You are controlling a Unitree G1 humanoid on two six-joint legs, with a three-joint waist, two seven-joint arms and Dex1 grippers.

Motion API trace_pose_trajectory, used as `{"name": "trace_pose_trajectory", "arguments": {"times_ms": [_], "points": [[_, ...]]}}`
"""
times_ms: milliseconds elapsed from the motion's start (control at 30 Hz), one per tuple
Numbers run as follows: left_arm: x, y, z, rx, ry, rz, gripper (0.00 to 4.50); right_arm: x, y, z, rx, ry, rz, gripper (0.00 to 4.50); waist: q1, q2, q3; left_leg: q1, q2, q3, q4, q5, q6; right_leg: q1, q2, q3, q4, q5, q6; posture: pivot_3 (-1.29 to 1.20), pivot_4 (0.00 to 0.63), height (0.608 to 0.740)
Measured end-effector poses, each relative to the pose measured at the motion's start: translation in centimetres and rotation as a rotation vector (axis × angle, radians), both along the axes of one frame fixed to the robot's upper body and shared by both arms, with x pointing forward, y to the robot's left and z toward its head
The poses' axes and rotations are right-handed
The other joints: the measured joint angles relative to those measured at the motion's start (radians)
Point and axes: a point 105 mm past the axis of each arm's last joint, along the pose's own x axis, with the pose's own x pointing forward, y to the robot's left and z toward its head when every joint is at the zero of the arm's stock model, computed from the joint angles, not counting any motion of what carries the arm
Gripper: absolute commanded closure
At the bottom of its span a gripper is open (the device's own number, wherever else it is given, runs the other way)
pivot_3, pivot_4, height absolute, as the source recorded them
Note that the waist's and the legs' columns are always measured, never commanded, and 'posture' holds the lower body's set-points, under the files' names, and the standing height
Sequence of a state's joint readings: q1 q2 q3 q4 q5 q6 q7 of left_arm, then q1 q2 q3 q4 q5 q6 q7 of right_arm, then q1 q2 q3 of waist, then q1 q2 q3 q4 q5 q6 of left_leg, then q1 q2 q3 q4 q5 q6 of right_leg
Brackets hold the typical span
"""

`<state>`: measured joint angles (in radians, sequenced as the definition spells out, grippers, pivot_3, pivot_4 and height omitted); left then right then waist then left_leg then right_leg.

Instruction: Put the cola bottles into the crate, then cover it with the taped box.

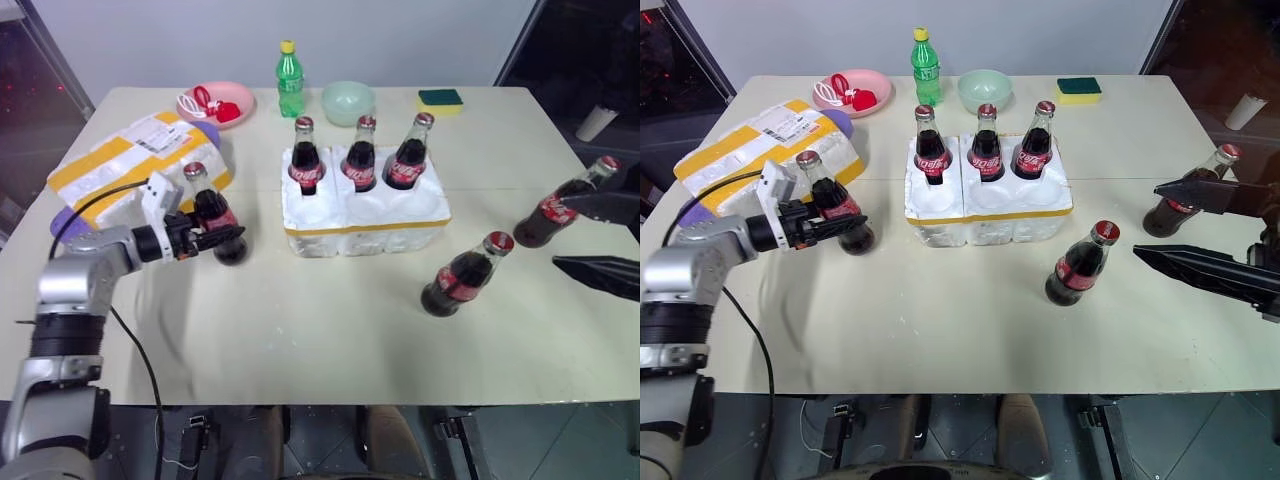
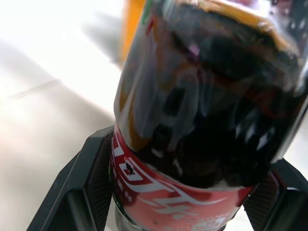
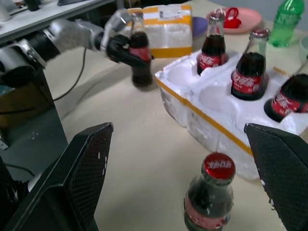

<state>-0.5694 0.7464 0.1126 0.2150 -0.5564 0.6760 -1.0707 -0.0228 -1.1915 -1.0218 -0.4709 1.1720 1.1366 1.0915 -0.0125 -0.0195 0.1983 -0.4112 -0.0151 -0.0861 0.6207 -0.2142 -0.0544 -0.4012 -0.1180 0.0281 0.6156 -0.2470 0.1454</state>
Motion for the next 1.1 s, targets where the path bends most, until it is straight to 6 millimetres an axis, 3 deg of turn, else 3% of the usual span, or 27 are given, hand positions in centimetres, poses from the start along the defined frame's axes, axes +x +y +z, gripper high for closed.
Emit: {"name": "trace_pose_trajectory", "arguments": {"times_ms": [67, 200, 300, 400, 533, 733, 967, 1067, 1100], "points": [[-0.5, -0.6, 2.5, -0.035, 0.011, -0.078, 1.65, 0.1, -0.1, -0.2, 0.008, -0.002, -0.008, 0.00, 0.003, -0.002, 0.001, -0.001, 0.000, -0.002, 0.002, 0.000, 0.000, -0.001, 0.000, -0.001, 0.002, 0.000, 0.000, 0.00, 0.150, 0.739], [-1.1, -2.9, 10.5, -0.101, -0.141, -0.232, 1.65, 0.3, -0.1, -0.7, 0.004, -0.008, -0.024, 0.00, 0.007, -0.002, 0.001, -0.006, -0.001, -0.003, 0.007, 0.000, 0.000, -0.001, 0.000, -0.002, 0.001, 0.000, 0.000, 0.00, 0.150, 0.739], [-0.9, -5.8, 13.2, -0.167, -0.206, -0.337, 1.65, 0.4, -0.1, -0.8, 0.007, -0.009, -0.039, 0.00, 0.009, -0.002, 0.001, -0.005, -0.001, -0.003, 0.008, 0.000, 0.000, 0.000, 0.000, -0.002, 0.001, 0.001, 0.001, 0.00, 0.150, 0.739], [0.4, -8.8, 11.9, -0.143, -0.202, -0.394, 1.65, 0.6, -0.3, -1.1, 0.027, -0.015, -0.064, 0.00, 0.007, -0.002, 0.001, -0.004, -0.001, -0.003, 0.008, 0.000, 0.000, 0.001, 0.000, -0.002, 0.002, 0.001, 0.001, 0.00, 0.150, 0.739], [2.9, -11.5, 7.0, -0.013, -0.149, -0.393, 1.65, 0.6, -0.2, -1.6, 0.035, -0.007, -0.087, 0.00, -0.002, -0.002, 0.001, -0.008, -0.001, -0.003, 0.007, 0.000, 0.000, -0.004, 0.000, -0.002, 0.002, 0.001, 0.002, 0.00, 0.150, 0.739], [5.2, -13.3, 3.4, 0.074, -0.180, -0.344, 1.65, 0.1, -0.5, -1.9, 0.058, -0.014, -0.134, 0.00, 0.004, -0.002, 0.002, -0.011, -0.001, -0.003, 0.008, 0.000, 0.001, -0.007, 0.000, -0.002, 0.005, 0.002, 0.003, 0.00, 0.150, 0.739], [4.5, -14.0, 1.9, 0.085, -0.204, -0.380, 1.65, 0.3, -0.9, -4.1, 0.025, 0.023, -0.202, 0.00, 0.006, -0.002, 0.002, -0.013, -0.002, -0.004, 0.011, 0.000, 0.001, -0.007, 0.000, -0.002, 0.004, 0.003, 0.006, 0.00, 0.150, 0.739], [3.9, -13.9, 1.7, 0.093, -0.216, -0.394, 0.19, 0.9, -1.4, -4.9, -0.002, 0.020, -0.251, 0.00, 0.007, -0.002, 0.001, -0.013, -0.002, -0.004, 0.010, 0.000, 0.001, -0.007, 0.000, -0.002, 0.004, 0.003, 0.006, 0.00, 0.150, 0.739], [3.6, -13.9, 1.7, 0.092, -0.218, -0.407, 0.05, 1.1, -1.5, -5.1, -0.008, 0.017, -0.262, 0.00, 0.006, -0.002, 0.001, -0.012, -0.002, -0.004, 0.010, 0.000, 0.001, -0.007, 0.000, -0.002, 0.004, 0.003, 0.006, 0.00, 0.150, 0.739]]}}
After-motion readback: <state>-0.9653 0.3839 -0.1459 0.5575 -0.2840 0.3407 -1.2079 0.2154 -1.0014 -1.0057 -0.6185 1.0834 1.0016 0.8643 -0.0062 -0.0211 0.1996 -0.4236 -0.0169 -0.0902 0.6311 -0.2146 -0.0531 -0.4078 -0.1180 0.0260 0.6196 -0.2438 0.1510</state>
